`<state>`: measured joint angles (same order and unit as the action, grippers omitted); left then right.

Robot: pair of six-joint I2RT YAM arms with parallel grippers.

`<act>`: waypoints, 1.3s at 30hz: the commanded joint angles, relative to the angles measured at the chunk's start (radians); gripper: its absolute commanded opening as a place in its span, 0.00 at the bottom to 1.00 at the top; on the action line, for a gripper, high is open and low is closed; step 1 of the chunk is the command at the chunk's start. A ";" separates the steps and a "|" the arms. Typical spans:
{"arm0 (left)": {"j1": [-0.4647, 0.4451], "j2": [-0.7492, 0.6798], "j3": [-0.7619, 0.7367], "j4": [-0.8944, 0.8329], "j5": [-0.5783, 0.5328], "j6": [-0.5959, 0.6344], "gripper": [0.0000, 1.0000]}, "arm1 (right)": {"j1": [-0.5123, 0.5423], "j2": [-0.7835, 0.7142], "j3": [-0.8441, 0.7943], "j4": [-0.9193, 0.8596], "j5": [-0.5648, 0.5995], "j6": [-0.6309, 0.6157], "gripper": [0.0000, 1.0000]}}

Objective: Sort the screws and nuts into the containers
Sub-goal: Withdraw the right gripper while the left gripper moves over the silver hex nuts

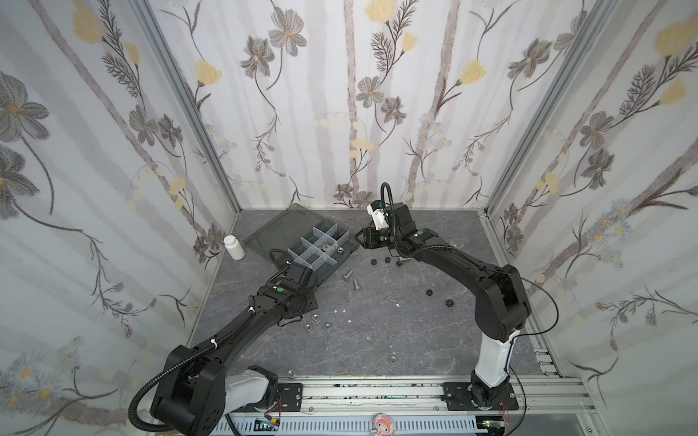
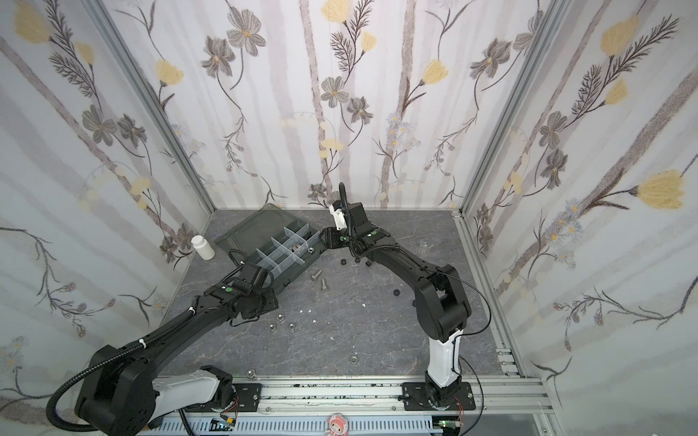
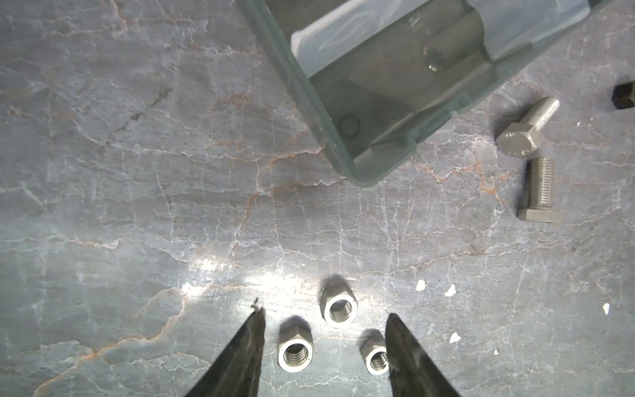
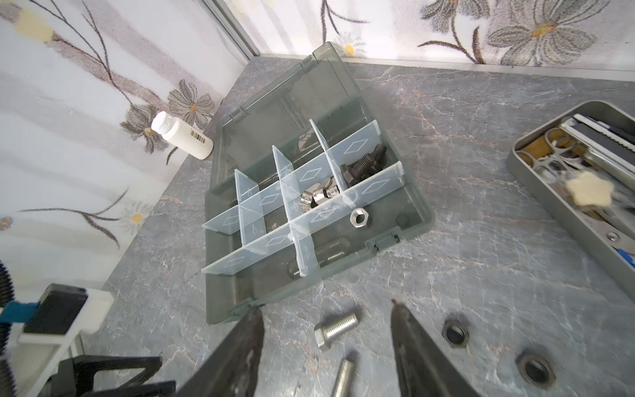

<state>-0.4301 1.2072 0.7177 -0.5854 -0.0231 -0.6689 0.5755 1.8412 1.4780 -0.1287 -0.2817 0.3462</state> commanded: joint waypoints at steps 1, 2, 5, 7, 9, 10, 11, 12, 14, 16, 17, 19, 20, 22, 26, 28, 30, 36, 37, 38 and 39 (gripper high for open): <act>-0.016 -0.015 -0.025 0.006 -0.029 -0.066 0.53 | 0.000 -0.091 -0.106 0.122 0.022 0.029 0.71; -0.023 -0.019 -0.031 0.006 -0.031 -0.075 0.53 | 0.000 -0.126 -0.150 0.145 0.015 0.028 0.75; -0.043 -0.024 -0.047 0.000 -0.040 -0.096 0.51 | 0.000 -0.230 -0.280 0.235 0.018 0.024 0.85; -0.056 -0.027 -0.056 -0.004 -0.046 -0.109 0.51 | -0.002 -0.297 -0.336 0.253 0.037 0.022 0.89; -0.067 -0.029 -0.063 -0.007 -0.050 -0.122 0.51 | -0.002 -0.345 -0.384 0.267 0.055 0.022 0.90; -0.073 -0.031 -0.066 -0.010 -0.052 -0.127 0.50 | -0.001 -0.367 -0.408 0.275 0.059 0.022 0.91; -0.079 -0.031 -0.066 -0.016 -0.056 -0.132 0.50 | -0.002 -0.390 -0.431 0.284 0.064 0.023 0.92; -0.083 -0.031 -0.066 -0.021 -0.062 -0.136 0.50 | -0.001 -0.407 -0.449 0.293 0.067 0.024 0.92; -0.094 -0.032 -0.066 -0.033 -0.068 -0.147 0.48 | -0.001 -0.440 -0.488 0.307 0.077 0.028 0.93; -0.103 -0.035 -0.067 -0.041 -0.073 -0.157 0.47 | -0.001 -0.464 -0.513 0.315 0.088 0.028 0.93; -0.110 -0.037 -0.069 -0.045 -0.076 -0.163 0.46 | -0.001 -0.472 -0.522 0.316 0.091 0.027 0.93; -0.125 -0.036 -0.073 -0.048 -0.084 -0.174 0.45 | -0.003 -0.481 -0.533 0.316 0.097 0.024 0.94; -0.132 -0.034 -0.076 -0.046 -0.086 -0.180 0.45 | -0.003 -0.483 -0.535 0.314 0.100 0.024 0.94; -0.143 -0.028 -0.083 -0.044 -0.089 -0.192 0.45 | -0.002 -0.484 -0.538 0.313 0.106 0.022 0.94; -0.156 -0.026 -0.091 -0.049 -0.095 -0.213 0.45 | -0.004 -0.487 -0.538 0.313 0.106 0.020 0.95; -0.160 -0.028 -0.096 -0.049 -0.095 -0.222 0.45 | -0.004 -0.491 -0.542 0.314 0.108 0.020 0.95; -0.166 -0.025 -0.105 -0.045 -0.091 -0.231 0.45 | -0.004 -0.495 -0.545 0.317 0.114 0.020 0.95; -0.173 -0.024 -0.145 -0.021 -0.091 -0.247 0.46 | -0.005 -0.502 -0.555 0.320 0.125 0.017 0.95; -0.173 -0.026 -0.150 -0.018 -0.093 -0.247 0.46 | -0.005 -0.501 -0.554 0.320 0.126 0.018 0.96; -0.173 -0.026 -0.155 -0.013 -0.095 -0.248 0.45 | -0.005 -0.500 -0.555 0.320 0.125 0.016 0.95; -0.173 -0.026 -0.156 -0.009 -0.094 -0.248 0.45 | -0.006 -0.500 -0.554 0.319 0.125 0.017 0.95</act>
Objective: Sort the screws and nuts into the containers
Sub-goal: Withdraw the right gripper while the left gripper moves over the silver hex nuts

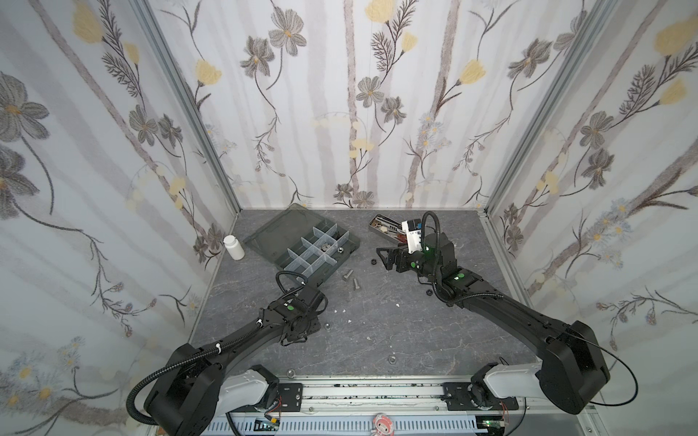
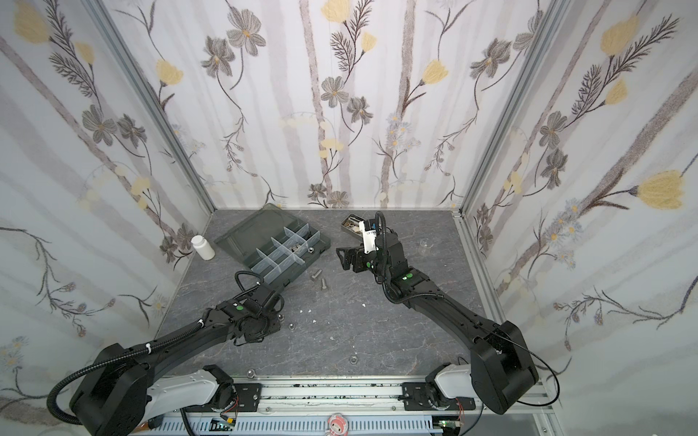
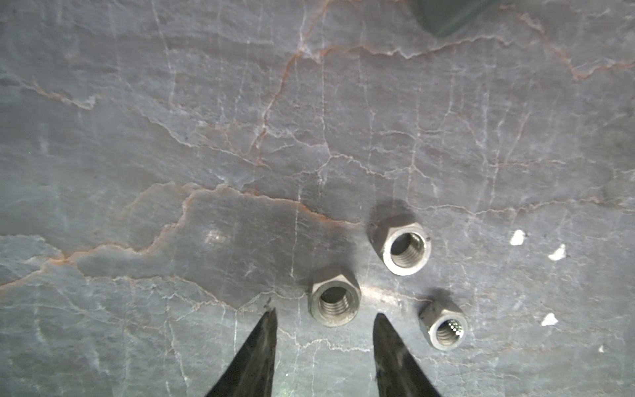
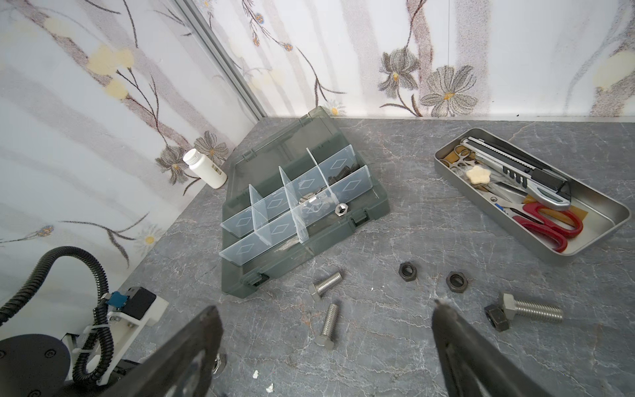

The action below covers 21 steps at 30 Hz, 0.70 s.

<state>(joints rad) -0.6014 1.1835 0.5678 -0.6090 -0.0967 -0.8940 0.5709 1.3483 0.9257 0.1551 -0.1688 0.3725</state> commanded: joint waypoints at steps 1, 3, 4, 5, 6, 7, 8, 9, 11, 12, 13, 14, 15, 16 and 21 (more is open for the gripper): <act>-0.002 -0.001 -0.010 0.022 -0.019 -0.023 0.45 | -0.001 -0.008 -0.002 0.036 0.013 -0.010 0.96; -0.002 0.006 -0.015 0.042 -0.018 -0.023 0.45 | -0.001 -0.010 -0.002 0.035 0.013 -0.010 0.96; -0.002 0.013 -0.016 0.053 -0.016 -0.022 0.45 | -0.001 -0.011 -0.002 0.035 0.014 -0.011 0.96; -0.003 0.020 -0.017 0.066 -0.010 -0.018 0.44 | -0.001 -0.012 -0.002 0.034 0.015 -0.010 0.96; -0.002 0.027 -0.016 0.076 -0.005 -0.014 0.44 | -0.001 -0.012 -0.002 0.033 0.016 -0.011 0.96; -0.003 0.038 -0.012 0.082 -0.003 -0.010 0.43 | -0.001 -0.012 -0.002 0.031 0.018 -0.012 0.96; -0.002 0.048 -0.008 0.086 -0.002 -0.007 0.42 | -0.001 -0.014 -0.002 0.029 0.018 -0.013 0.96; -0.002 0.057 -0.004 0.089 0.000 -0.003 0.42 | -0.001 -0.014 -0.002 0.029 0.020 -0.015 0.96; -0.003 0.071 -0.001 0.097 0.003 0.004 0.41 | -0.001 -0.015 -0.004 0.028 0.023 -0.015 0.96; -0.002 0.071 0.000 0.098 0.002 0.007 0.40 | -0.001 -0.016 -0.004 0.025 0.025 -0.017 0.96; -0.003 0.071 0.000 0.099 0.000 0.008 0.40 | -0.001 -0.017 -0.003 0.027 0.027 -0.017 0.96; -0.003 0.093 0.001 0.097 -0.004 0.010 0.40 | -0.001 -0.017 -0.003 0.026 0.028 -0.018 0.96; -0.003 0.096 0.001 0.096 -0.006 0.012 0.40 | -0.001 -0.017 -0.002 0.026 0.028 -0.018 0.96; -0.003 0.102 0.002 0.092 -0.009 0.013 0.39 | 0.000 -0.017 -0.002 0.026 0.028 -0.018 0.96; -0.002 0.113 0.007 0.056 -0.036 0.015 0.38 | -0.003 -0.015 -0.004 0.027 0.029 -0.018 0.97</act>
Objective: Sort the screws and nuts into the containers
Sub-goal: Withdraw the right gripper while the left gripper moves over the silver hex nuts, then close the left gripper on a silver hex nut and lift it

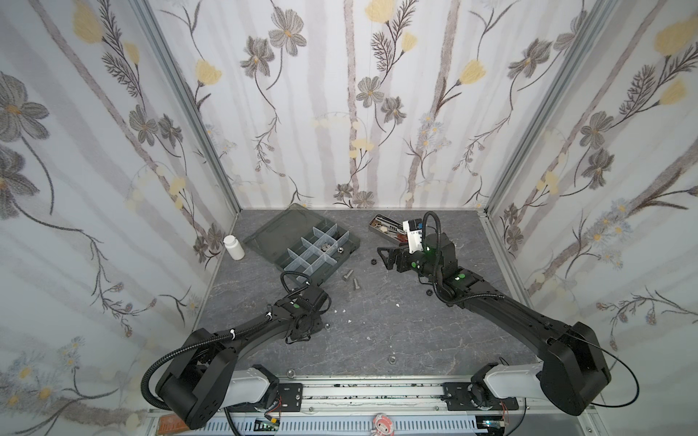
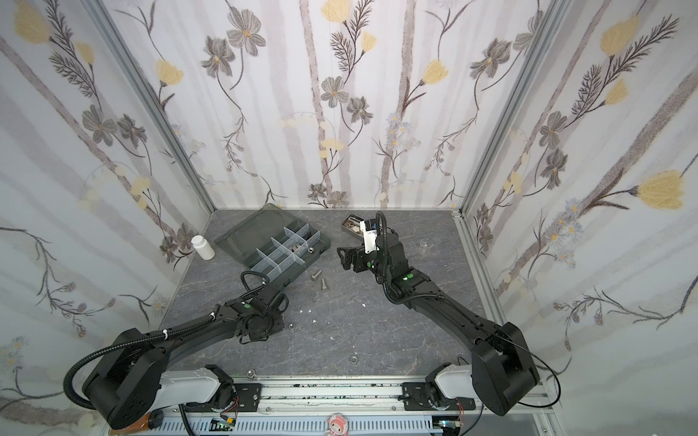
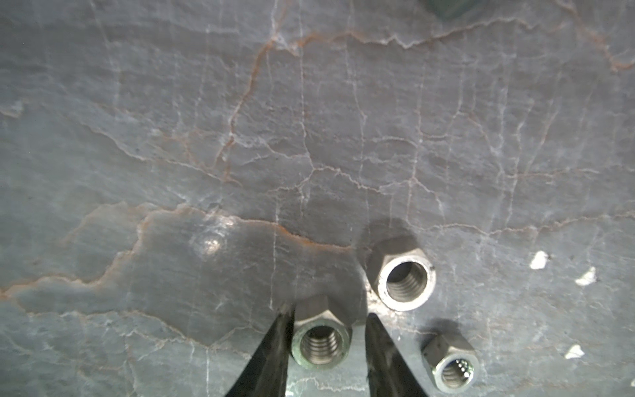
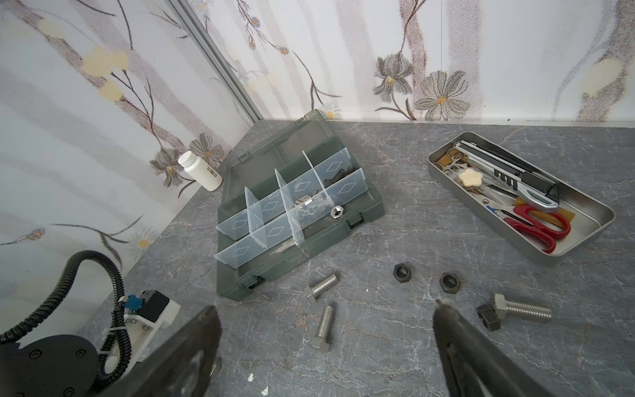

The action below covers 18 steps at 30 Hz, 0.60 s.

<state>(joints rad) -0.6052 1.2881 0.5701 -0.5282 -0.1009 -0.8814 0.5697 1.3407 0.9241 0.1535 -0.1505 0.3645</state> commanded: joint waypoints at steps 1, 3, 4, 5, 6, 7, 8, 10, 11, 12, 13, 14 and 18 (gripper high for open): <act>0.001 0.009 0.007 -0.029 -0.034 0.002 0.38 | -0.002 -0.008 -0.001 0.029 0.014 -0.010 0.97; 0.001 0.012 0.009 -0.032 -0.035 -0.002 0.35 | -0.002 -0.009 -0.004 0.029 0.018 -0.010 0.97; 0.001 0.016 0.011 -0.037 -0.037 -0.002 0.33 | -0.002 -0.012 -0.003 0.029 0.021 -0.010 0.97; 0.001 0.020 0.012 -0.039 -0.040 -0.002 0.32 | -0.002 -0.015 -0.004 0.029 0.023 -0.011 0.97; 0.001 0.026 0.014 -0.042 -0.043 -0.002 0.30 | -0.003 -0.017 -0.005 0.029 0.025 -0.010 0.97; 0.001 0.028 0.015 -0.043 -0.045 -0.002 0.28 | -0.004 -0.019 -0.005 0.029 0.026 -0.011 0.97; 0.001 0.029 0.017 -0.044 -0.045 -0.002 0.26 | -0.003 -0.021 -0.007 0.029 0.028 -0.011 0.97; 0.001 0.025 0.022 -0.047 -0.045 -0.003 0.22 | -0.003 -0.024 -0.008 0.030 0.029 -0.010 0.97; 0.001 0.021 0.028 -0.050 -0.046 -0.002 0.21 | -0.004 -0.024 -0.008 0.029 0.029 -0.010 0.97; 0.001 0.016 0.035 -0.054 -0.048 -0.002 0.20 | -0.003 -0.025 -0.009 0.029 0.029 -0.009 0.97; 0.001 0.010 0.047 -0.059 -0.049 -0.001 0.19 | -0.004 -0.025 -0.008 0.029 0.028 -0.009 0.97; 0.001 0.003 0.058 -0.067 -0.051 0.002 0.19 | -0.003 -0.023 -0.008 0.029 0.026 -0.009 0.97; 0.001 -0.007 0.135 -0.122 -0.079 0.032 0.19 | -0.004 -0.023 -0.008 0.026 0.017 -0.001 0.98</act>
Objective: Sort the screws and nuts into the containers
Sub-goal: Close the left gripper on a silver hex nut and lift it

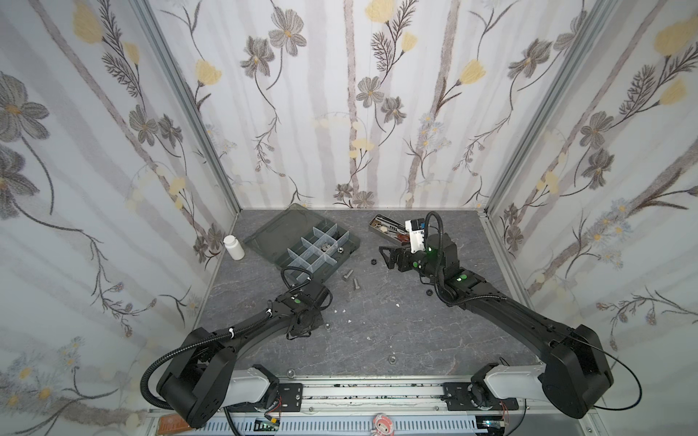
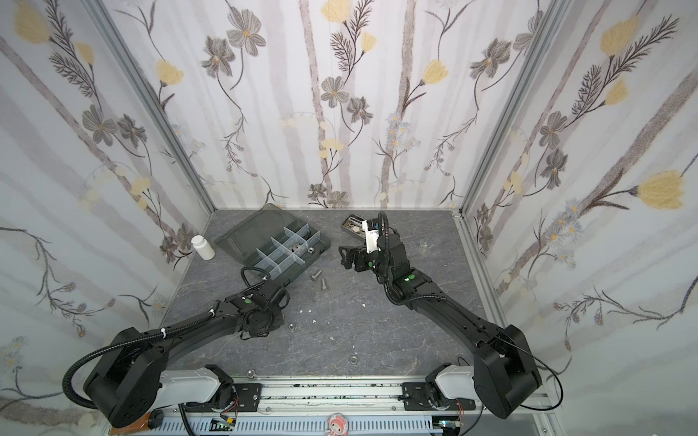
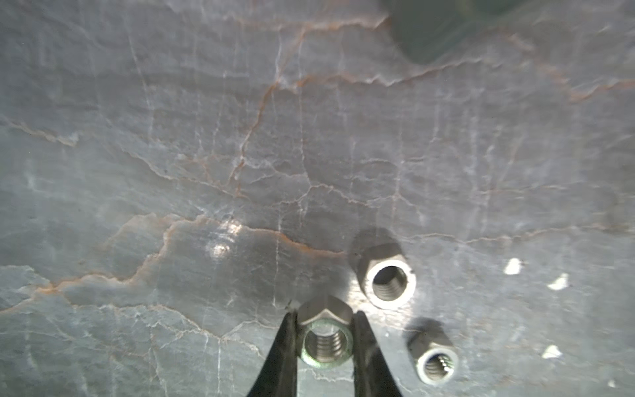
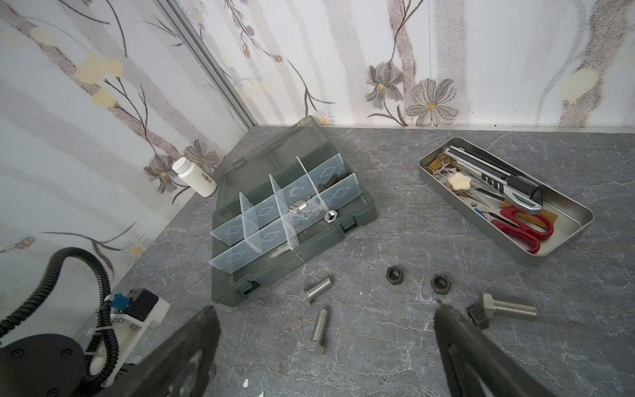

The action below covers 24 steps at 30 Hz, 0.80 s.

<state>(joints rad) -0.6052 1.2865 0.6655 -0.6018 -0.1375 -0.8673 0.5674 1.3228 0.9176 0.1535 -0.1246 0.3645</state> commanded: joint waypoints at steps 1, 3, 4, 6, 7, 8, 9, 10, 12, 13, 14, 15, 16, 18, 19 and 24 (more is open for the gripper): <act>0.001 -0.006 0.064 -0.061 -0.049 0.029 0.19 | -0.001 -0.005 -0.002 0.025 -0.010 0.002 0.98; 0.002 0.003 0.113 -0.081 -0.053 0.051 0.19 | -0.001 -0.003 0.000 0.023 -0.012 0.008 0.98; 0.002 0.011 0.142 -0.090 -0.056 0.063 0.19 | 0.000 0.000 0.000 0.023 -0.013 0.011 0.98; 0.004 0.032 0.200 -0.107 -0.064 0.086 0.19 | -0.001 0.003 0.000 0.019 -0.015 0.022 0.98; 0.005 0.046 0.230 -0.114 -0.069 0.099 0.19 | -0.001 0.003 0.000 0.016 -0.015 0.026 0.98; 0.007 0.059 0.259 -0.118 -0.071 0.111 0.19 | -0.001 0.004 -0.002 0.011 -0.015 0.028 0.99; 0.010 0.072 0.283 -0.120 -0.070 0.120 0.19 | -0.001 0.003 -0.004 0.008 -0.015 0.030 0.99; 0.015 0.088 0.312 -0.121 -0.067 0.132 0.19 | -0.001 0.001 -0.007 0.005 -0.015 0.032 0.99; 0.022 0.120 0.364 -0.121 -0.063 0.154 0.19 | -0.001 -0.003 -0.022 0.001 -0.014 0.034 0.99; 0.027 0.140 0.392 -0.121 -0.063 0.164 0.19 | -0.001 -0.006 -0.030 0.000 -0.012 0.036 0.99; 0.032 0.162 0.416 -0.118 -0.066 0.177 0.19 | -0.001 -0.010 -0.038 -0.002 -0.012 0.037 0.99; 0.039 0.184 0.440 -0.116 -0.070 0.187 0.19 | -0.001 -0.015 -0.048 -0.002 -0.010 0.039 0.99; 0.046 0.204 0.461 -0.113 -0.067 0.195 0.19 | -0.001 -0.020 -0.053 -0.003 -0.010 0.040 0.99; 0.058 0.247 0.503 -0.103 -0.057 0.211 0.18 | -0.001 -0.033 -0.069 -0.011 -0.007 0.040 0.99; 0.063 0.266 0.523 -0.099 -0.054 0.217 0.18 | 0.000 -0.038 -0.075 -0.015 -0.007 0.040 0.99; 0.077 0.381 0.662 -0.092 -0.037 0.248 0.17 | -0.001 -0.057 -0.113 -0.028 -0.017 0.039 0.99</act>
<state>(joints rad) -0.5323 1.6283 1.2675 -0.7017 -0.1783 -0.6521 0.5671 1.2762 0.8154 0.1226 -0.1280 0.4004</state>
